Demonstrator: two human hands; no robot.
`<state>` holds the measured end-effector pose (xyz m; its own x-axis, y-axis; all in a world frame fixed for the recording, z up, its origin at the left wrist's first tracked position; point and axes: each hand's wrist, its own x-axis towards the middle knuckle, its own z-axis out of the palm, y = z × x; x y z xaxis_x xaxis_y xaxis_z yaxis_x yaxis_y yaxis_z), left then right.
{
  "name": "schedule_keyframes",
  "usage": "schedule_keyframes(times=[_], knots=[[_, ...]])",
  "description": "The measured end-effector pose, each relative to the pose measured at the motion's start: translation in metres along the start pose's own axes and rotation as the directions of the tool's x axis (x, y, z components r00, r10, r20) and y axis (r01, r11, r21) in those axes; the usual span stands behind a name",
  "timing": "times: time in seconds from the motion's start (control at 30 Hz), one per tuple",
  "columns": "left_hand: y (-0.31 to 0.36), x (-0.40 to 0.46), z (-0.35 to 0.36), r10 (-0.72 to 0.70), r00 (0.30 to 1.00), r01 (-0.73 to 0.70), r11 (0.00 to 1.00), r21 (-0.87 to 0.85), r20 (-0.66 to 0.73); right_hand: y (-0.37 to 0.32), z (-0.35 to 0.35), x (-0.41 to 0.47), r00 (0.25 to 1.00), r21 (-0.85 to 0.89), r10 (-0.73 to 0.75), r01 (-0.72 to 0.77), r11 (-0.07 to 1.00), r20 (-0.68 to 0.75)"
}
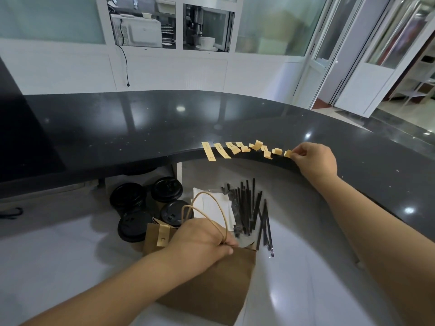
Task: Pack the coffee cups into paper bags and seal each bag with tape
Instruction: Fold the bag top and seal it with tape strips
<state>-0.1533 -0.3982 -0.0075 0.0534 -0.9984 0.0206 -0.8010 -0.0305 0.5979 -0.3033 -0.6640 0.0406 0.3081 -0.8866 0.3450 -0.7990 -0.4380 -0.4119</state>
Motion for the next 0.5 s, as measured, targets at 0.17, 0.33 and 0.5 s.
schedule_keyframes(times=[0.17,0.33,0.5], knots=[[0.001,-0.004,0.000,-0.008,1.000,0.009,1.000,-0.026,0.009,0.010,0.009,-0.019,0.975,0.182,0.056,-0.017,0.983,-0.213],[0.002,-0.008,0.000,0.008,1.000,-0.009,0.999,0.040,0.027,0.005,0.012,-0.036,0.961,0.375,0.073,0.033,0.927,-0.266],[0.002,-0.012,-0.002,0.057,0.998,-0.060,0.995,0.078,0.032,-0.029,0.006,-0.097,0.975,0.461,-0.209,0.222,0.859,-0.080]])
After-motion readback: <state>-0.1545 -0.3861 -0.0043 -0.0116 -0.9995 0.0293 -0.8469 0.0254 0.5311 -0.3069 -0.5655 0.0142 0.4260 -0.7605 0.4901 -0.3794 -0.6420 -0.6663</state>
